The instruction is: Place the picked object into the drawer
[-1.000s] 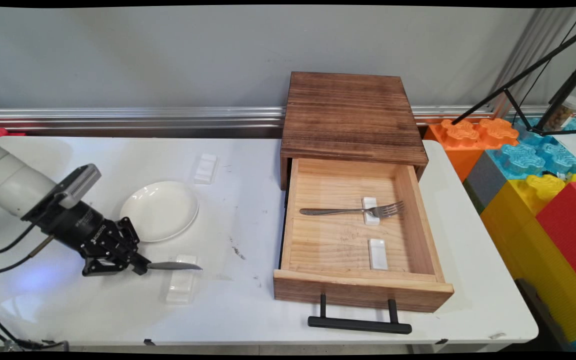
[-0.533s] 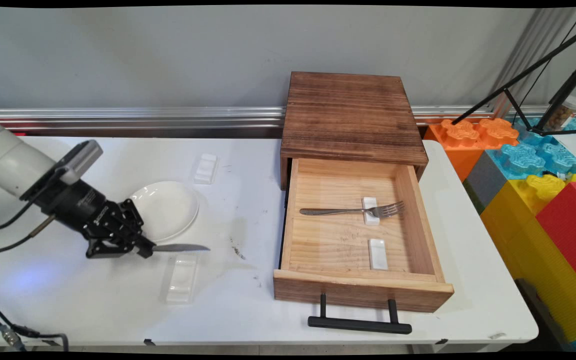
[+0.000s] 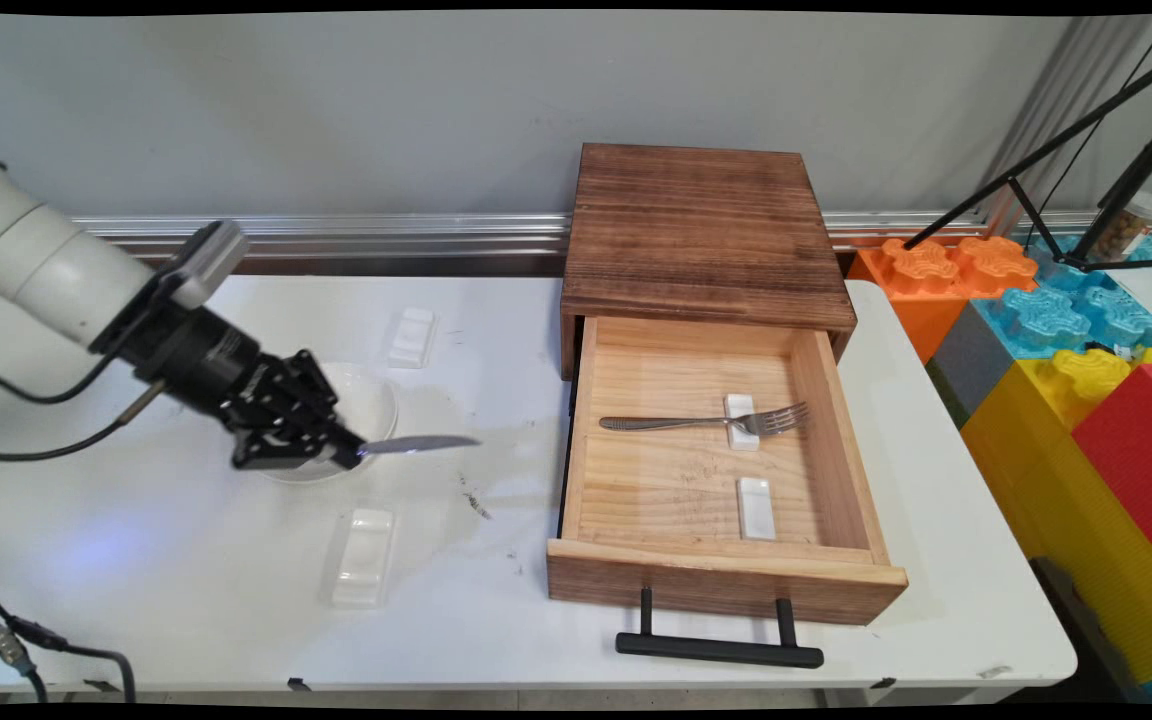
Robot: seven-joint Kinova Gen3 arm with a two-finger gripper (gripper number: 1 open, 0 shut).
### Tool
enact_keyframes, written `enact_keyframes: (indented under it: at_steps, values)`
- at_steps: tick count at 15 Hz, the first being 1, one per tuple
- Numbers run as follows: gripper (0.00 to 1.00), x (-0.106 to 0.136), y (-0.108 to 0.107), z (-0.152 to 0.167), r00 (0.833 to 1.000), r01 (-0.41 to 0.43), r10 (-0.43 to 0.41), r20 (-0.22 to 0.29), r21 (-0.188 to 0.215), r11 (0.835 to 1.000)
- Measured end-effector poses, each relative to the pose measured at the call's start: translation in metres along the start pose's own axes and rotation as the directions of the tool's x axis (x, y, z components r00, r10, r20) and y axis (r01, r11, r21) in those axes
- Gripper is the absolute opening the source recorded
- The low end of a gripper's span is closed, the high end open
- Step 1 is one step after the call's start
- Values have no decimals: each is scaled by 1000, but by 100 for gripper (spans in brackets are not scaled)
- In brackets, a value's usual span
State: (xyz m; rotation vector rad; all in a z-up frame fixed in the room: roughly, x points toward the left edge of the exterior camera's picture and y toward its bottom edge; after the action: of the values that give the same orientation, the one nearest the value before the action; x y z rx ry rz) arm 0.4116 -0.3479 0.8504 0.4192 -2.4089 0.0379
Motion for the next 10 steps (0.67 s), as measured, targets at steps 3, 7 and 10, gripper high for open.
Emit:
enact_keyframes:
  at_steps: [3,7,10]
  values:
    - [0,34,-5,14,999,-6,6,-34,8,1000]
    - [0,72,-10,36,998,-10,11,-56,4,1000]
    - [0,105,-13,58,998,-18,17,-59,-13,1000]
